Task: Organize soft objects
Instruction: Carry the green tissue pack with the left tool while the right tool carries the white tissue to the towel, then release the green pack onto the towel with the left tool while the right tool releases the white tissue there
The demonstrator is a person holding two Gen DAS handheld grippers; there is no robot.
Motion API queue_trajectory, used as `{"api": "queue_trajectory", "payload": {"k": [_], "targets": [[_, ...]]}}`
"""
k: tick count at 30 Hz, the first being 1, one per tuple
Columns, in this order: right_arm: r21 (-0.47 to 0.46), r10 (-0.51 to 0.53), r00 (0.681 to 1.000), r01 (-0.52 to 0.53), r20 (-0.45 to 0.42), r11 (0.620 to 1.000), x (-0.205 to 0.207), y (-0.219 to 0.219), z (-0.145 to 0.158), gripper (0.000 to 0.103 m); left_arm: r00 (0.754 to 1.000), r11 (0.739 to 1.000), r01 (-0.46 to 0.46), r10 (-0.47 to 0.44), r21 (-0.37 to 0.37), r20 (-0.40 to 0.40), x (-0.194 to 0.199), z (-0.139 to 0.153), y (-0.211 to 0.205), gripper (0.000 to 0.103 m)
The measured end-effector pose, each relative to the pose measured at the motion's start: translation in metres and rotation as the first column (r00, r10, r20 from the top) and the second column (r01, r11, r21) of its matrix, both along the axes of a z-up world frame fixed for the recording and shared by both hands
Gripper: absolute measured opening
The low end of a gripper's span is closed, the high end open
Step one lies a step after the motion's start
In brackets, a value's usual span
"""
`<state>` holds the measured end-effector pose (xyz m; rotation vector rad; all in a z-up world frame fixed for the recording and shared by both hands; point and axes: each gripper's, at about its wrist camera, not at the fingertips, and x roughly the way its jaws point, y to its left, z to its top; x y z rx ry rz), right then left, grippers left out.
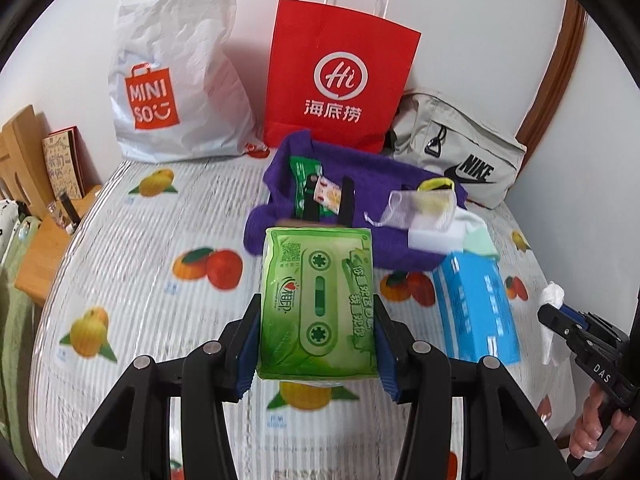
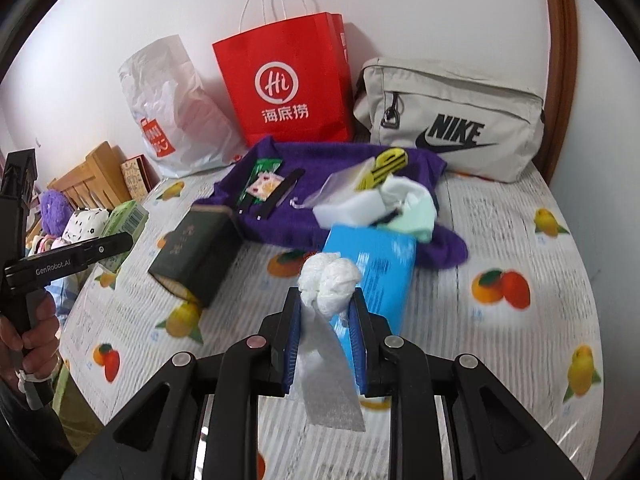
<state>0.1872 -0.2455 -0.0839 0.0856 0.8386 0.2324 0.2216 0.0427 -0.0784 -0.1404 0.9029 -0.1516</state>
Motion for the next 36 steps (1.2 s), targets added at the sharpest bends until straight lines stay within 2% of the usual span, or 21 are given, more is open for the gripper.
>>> {"api": "queue_trajectory", "payload": {"k": [15,22,31,36], "targets": [[-0.011,0.015,1.0,-0.015,0.006,1.0,0.105,-0.004,0.003,0.024,0.999,1.0,0.018,-0.017,0.02,-0.027,0.068,-0.006,-0.008,0.048],[0.014,0.031,0.999,-0.03,-0.027,0.999,0.153,-0.005,-0.002,0.025,0.999,0.999,0.027,-0.026,0.02,-0.044,0.096,-0.014,-0.012,0.048],[0.026,0.071,0.996,-0.07,-0.062,0.997,0.202,0.013,-0.018,0.025,0.997,0.999,0.046,-0.044,0.021,-0.058,0.126,-0.02,-0.02,0.049],[-0.013,0.081,0.987,-0.084,-0.14,0.996,0.222,0.022,-0.046,0.025,0.996,0.998,0.053,-0.05,0.032,-0.076,0.141,-0.029,-0.023,0.049]]}}
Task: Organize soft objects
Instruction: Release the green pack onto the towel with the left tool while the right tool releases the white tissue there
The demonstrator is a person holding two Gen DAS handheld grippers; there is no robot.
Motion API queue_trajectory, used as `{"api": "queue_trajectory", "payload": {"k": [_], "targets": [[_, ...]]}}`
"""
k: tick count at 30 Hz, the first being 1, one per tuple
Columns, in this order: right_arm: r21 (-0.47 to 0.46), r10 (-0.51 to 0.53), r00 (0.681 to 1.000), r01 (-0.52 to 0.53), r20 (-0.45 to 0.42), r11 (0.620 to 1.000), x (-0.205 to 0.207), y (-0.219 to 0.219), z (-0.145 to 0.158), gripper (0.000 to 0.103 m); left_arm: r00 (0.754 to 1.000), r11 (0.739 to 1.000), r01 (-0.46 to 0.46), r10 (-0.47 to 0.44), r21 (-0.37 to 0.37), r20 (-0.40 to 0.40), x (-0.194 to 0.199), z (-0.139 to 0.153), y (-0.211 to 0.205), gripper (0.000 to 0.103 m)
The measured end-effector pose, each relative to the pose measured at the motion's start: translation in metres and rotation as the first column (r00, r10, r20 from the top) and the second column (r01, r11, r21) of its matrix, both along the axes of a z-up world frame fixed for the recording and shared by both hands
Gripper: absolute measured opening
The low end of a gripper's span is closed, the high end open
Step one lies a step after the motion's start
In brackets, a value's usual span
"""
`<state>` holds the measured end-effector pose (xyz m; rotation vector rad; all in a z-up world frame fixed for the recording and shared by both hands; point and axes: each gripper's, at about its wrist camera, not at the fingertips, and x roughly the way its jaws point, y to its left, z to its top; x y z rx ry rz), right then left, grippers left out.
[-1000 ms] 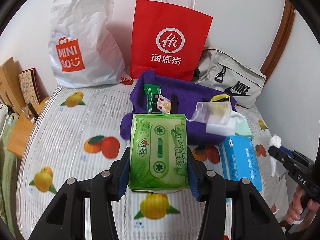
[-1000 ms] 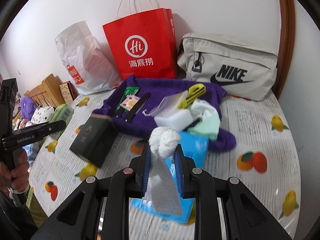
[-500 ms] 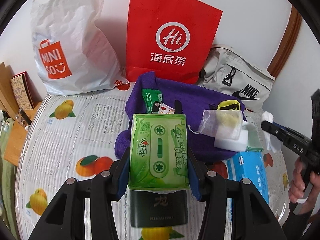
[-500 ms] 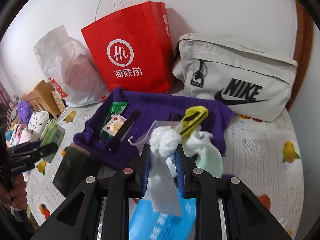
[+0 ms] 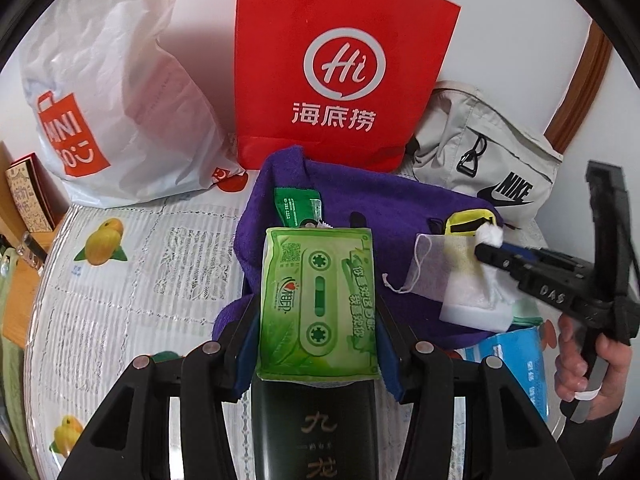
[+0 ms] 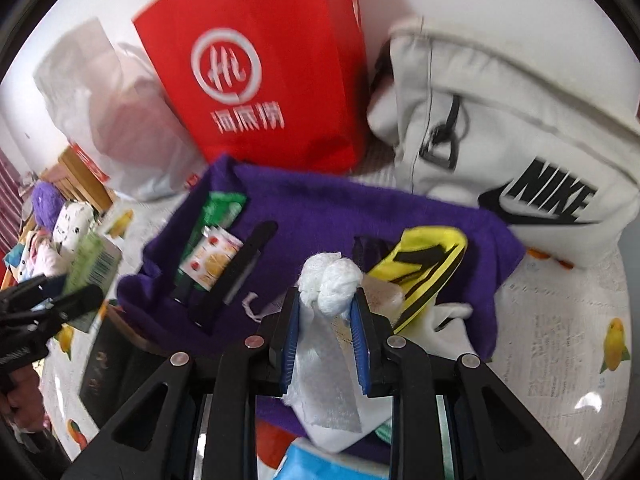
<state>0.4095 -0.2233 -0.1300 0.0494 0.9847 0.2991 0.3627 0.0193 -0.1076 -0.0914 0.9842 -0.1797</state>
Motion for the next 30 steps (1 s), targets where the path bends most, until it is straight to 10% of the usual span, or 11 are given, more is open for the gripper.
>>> {"api": "queue_trajectory", "payload": {"k": [17,30], "targets": [[-0.055,0.074,0.997,-0.075,-0.025,0.996,-0.002,0.007,-0.015,0.056,0.998,0.999,0.038,-0.038,0.008,-0.057,0.036,-0.025,-0.018,0.05],[-0.025,0.026,0.999,-0.025,0.044,0.999,-0.011,-0.015,0.012,0.058,0.991,0.996,0.079,-0.073,0.052,-0.109,0.066,-0.042,-0.046,0.05]]}}
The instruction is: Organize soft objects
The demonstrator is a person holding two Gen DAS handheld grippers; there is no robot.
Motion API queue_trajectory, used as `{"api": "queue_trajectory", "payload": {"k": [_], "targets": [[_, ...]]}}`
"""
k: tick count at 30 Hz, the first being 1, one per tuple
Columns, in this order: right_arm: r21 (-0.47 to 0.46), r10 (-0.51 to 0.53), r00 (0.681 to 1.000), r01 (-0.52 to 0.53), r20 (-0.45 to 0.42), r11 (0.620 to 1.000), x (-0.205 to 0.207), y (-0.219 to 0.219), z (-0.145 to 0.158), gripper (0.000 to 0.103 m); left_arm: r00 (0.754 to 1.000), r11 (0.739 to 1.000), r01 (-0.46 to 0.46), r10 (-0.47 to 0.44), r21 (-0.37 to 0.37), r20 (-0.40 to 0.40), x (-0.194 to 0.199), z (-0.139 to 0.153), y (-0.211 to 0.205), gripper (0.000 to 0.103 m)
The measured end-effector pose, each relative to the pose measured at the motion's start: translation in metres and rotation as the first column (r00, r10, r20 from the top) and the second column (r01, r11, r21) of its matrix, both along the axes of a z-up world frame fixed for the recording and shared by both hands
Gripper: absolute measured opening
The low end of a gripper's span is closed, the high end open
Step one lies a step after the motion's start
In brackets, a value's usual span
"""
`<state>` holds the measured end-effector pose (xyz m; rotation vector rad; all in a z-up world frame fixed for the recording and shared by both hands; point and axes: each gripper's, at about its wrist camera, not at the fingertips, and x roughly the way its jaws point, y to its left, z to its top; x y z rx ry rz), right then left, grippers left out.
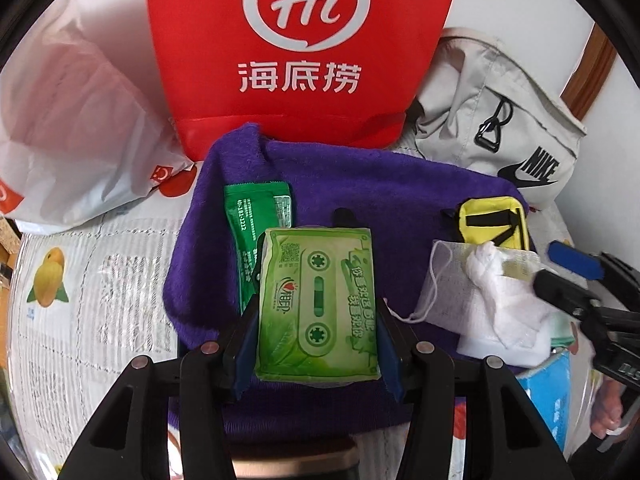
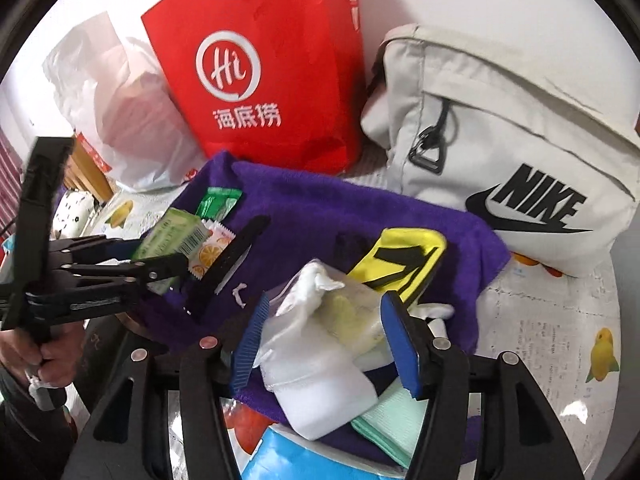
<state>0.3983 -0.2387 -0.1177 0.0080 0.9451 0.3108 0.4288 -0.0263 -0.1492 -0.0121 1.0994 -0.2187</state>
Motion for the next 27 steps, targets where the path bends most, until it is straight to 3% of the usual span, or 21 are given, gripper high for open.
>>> {"api": "queue_trajectory", "payload": {"k": [11,18,27], "targets": [[0.025,-0.031,1.0,0.031,0.002,0.999,0.001,-0.013,0.003,0.058,0.999,0.999,-0.032,0.033,0.023,-0.042,0.016,-0.018,0.002,0.051],[0.008,-0.014,1.0,0.014,-0.001,1.0,0.0,-0.005,0.0,0.058,0.998,0.999,-0.052,0.052,0.006,-0.029,0.021,-0.012,0.002,0.078],[-0.047,-0.029,1.0,0.028,-0.009,0.998,-0.004,0.006,0.0,0.059,0.999,0.999,-0.042,0.042,0.019,-0.008,0.005,0.008,0.003,0.085]]}}
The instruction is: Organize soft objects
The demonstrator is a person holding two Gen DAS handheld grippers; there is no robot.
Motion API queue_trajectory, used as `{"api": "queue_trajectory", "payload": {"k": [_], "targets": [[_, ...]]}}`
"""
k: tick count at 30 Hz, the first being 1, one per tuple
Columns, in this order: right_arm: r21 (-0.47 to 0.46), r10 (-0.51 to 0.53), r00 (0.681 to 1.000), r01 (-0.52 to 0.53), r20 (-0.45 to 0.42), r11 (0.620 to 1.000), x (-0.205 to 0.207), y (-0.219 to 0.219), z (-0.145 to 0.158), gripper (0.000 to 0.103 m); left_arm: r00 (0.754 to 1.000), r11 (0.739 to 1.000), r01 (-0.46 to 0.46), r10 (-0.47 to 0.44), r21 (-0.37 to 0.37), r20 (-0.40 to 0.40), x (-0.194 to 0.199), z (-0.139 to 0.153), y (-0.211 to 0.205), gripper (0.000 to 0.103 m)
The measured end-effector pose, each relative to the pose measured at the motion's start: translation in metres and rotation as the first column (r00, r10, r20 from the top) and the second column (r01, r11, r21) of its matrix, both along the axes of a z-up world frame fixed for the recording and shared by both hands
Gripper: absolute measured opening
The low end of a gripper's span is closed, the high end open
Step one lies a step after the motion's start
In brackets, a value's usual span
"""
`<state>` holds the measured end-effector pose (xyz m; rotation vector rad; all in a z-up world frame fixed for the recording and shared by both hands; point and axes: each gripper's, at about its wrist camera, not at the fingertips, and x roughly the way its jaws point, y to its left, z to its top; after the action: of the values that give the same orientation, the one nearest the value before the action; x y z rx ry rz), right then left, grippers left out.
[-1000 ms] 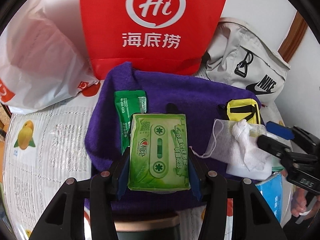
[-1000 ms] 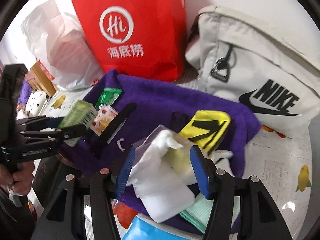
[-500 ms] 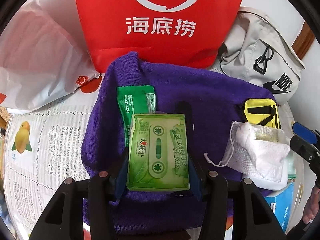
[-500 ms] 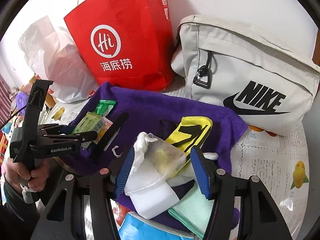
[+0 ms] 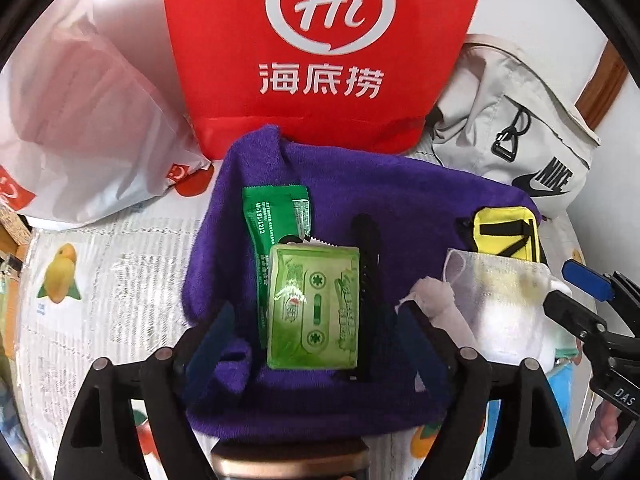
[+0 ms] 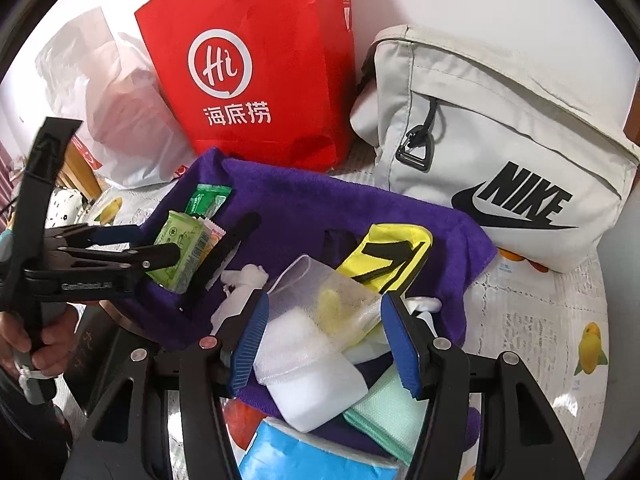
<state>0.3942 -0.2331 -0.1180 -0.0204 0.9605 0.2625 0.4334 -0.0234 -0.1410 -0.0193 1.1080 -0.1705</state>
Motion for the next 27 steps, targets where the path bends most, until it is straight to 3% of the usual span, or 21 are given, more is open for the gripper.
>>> {"api": "queue_trajectory", "payload": {"k": [3,5,11,16,21,27], "targets": [[-0.011,-0.016,1.0,0.016,-0.014,1.0,-0.007,0.0,0.001,0.06,1.0,1.0,0.006,-0.006,0.015,0.016,-0.011,0.01,0.0,0.087],[-0.025,-0.036,0.999,0.036,-0.015,0.999,-0.014,0.0,0.004,0.069,1.0,1.0,0.009,-0.01,0.019,0.028,-0.021,0.019,0.0,0.089],[-0.029,-0.075,0.997,0.076,0.006,0.997,-0.047,0.0,0.023,0.082,0.997,0.999,0.018,-0.02,0.034,0.075,-0.06,0.042,0.006,0.096],[-0.046,-0.115,0.993,0.115,-0.007,0.992,-0.078,0.002,0.031,0.086,0.995,1.0,0.028,-0.029,0.011,0.094,-0.105,0.057,0.009,0.097],[-0.019,-0.153,0.988,0.152,-0.025,0.988,-0.117,0.005,0.038,0.097,0.989,1.0,0.009,-0.008,-0.004,0.149,-0.154,0.078,0.017,0.102],[-0.031,-0.166,0.986,0.167,0.023,0.986,-0.176,0.016,0.056,0.103,0.976,1.0,-0.005,0.001,0.019,0.217,-0.22,0.097,0.021,0.103]]}}
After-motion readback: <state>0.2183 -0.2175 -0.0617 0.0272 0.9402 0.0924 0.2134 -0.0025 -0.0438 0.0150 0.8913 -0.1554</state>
